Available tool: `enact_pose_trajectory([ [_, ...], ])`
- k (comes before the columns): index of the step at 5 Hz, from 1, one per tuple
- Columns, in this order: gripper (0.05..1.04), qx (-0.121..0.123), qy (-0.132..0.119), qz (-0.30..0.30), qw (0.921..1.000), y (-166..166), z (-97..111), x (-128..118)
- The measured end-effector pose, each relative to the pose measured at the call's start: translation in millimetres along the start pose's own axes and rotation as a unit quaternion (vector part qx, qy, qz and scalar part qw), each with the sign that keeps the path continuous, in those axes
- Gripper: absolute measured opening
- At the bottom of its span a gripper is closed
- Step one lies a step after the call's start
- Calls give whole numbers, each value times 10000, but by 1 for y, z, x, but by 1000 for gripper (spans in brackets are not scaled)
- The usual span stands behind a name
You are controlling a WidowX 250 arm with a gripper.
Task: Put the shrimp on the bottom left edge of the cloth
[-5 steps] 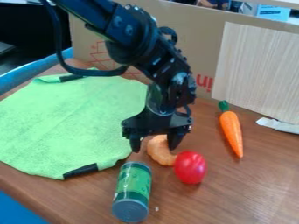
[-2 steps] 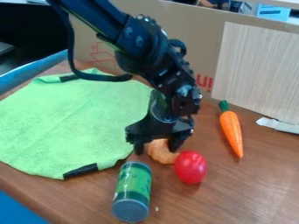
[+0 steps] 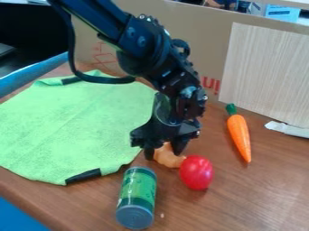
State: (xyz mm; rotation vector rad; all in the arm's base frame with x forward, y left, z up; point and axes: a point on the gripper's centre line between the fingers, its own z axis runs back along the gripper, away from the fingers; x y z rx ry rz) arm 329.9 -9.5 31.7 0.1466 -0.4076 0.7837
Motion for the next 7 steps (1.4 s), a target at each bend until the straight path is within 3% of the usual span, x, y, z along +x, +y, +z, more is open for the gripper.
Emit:
enact_pose_trajectory([
  [1,640,-43,60,3,10000,4,1,2],
  [2,640,-274,32,146,9995,3,12,12],
  [4,640,-535,-110,689,9961,-2,26,50],
  [7,640,-169,-244,1291,9912,1,-5,107],
])
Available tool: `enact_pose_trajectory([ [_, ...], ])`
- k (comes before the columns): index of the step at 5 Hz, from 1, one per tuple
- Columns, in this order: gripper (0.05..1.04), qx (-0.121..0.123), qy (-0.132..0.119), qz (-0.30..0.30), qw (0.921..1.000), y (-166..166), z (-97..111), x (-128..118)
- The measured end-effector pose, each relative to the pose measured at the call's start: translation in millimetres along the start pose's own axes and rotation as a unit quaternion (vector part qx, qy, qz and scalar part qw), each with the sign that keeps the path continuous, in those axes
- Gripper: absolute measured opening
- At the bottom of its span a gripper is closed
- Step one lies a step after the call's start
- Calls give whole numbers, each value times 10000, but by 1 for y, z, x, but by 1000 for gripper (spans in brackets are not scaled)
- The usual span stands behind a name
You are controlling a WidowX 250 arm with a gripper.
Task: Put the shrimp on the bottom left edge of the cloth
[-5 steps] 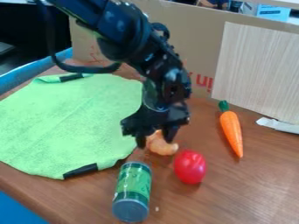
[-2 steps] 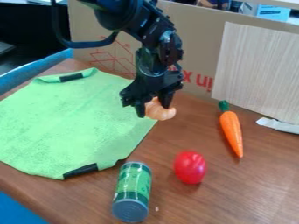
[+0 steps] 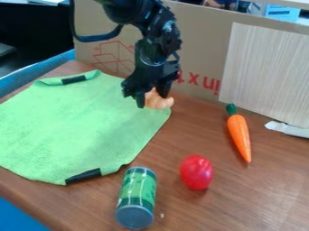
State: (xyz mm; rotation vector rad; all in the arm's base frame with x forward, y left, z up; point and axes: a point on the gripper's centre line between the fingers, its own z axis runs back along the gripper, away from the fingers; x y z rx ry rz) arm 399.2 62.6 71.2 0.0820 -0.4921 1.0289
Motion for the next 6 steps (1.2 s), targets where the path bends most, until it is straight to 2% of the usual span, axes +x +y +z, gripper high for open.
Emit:
enact_pose_trajectory([
  [3,640,210,-73,327,9992,20,-15,35],
  [4,640,230,11,382,9990,31,-19,44],
  [5,640,240,94,311,9992,50,-21,50],
  [6,640,212,124,234,9994,88,-23,65],
])
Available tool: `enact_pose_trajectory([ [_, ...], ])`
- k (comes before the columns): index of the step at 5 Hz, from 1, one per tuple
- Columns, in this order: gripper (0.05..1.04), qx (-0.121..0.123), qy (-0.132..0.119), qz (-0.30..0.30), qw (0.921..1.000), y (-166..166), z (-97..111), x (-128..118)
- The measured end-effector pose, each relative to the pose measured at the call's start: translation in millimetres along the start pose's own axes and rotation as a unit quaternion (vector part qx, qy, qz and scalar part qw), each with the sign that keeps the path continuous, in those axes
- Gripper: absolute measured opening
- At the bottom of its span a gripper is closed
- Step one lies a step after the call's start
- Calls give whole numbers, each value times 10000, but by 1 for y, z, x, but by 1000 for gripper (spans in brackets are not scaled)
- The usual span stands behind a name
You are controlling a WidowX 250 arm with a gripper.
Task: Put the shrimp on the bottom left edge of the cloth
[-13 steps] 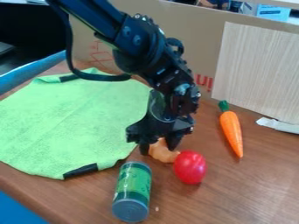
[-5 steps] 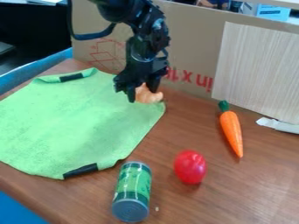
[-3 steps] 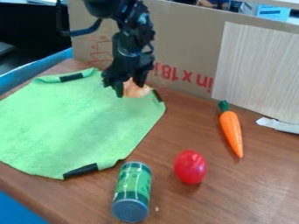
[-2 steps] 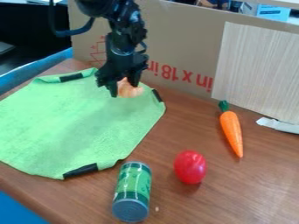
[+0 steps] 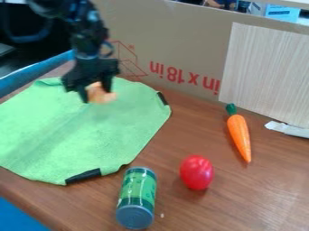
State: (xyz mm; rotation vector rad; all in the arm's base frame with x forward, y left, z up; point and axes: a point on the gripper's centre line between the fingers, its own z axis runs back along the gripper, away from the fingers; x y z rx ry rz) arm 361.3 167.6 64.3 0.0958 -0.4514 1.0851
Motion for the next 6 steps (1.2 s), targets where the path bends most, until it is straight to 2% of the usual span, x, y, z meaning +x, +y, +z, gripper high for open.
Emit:
enact_pose_trajectory([
  [1,640,-49,15,-227,9997,41,-13,18],
  [3,640,-302,-28,-623,9976,108,-19,61],
  [4,640,-540,116,-857,9948,135,-15,70],
  [5,640,-700,275,-1090,9912,148,-15,65],
  [6,640,-744,428,-1315,9876,154,-12,48],
])
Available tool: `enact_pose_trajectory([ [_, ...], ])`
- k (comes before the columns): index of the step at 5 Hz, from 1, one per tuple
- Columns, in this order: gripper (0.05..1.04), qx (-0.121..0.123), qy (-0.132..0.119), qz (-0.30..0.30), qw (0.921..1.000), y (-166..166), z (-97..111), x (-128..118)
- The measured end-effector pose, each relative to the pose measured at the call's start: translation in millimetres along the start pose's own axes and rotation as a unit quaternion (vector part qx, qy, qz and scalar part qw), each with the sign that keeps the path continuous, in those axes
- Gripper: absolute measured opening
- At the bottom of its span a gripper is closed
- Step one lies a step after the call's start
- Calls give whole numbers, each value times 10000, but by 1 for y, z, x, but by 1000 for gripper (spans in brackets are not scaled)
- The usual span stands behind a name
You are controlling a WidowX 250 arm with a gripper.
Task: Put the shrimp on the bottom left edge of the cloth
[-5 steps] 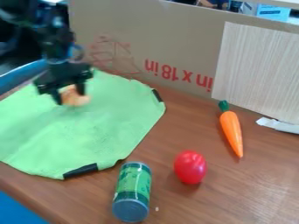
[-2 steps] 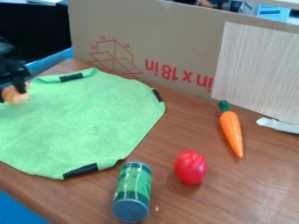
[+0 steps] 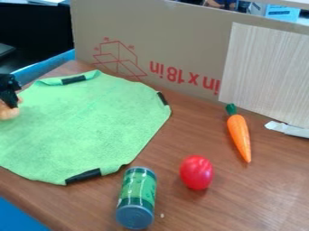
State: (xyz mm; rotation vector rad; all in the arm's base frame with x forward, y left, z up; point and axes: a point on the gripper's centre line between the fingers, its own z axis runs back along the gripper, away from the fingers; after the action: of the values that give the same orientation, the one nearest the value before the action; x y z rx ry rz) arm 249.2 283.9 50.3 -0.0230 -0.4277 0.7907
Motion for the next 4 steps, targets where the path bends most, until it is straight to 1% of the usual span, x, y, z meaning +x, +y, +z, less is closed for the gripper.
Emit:
enact_pose_trajectory([
  [1,640,-35,24,-70,10000,-5,8,-15],
  [2,732,-8,-25,-139,9999,-11,9,-24],
  [3,959,174,-117,-145,9997,-16,10,-24],
  [4,1004,254,-24,-85,9996,-17,10,-26],
])
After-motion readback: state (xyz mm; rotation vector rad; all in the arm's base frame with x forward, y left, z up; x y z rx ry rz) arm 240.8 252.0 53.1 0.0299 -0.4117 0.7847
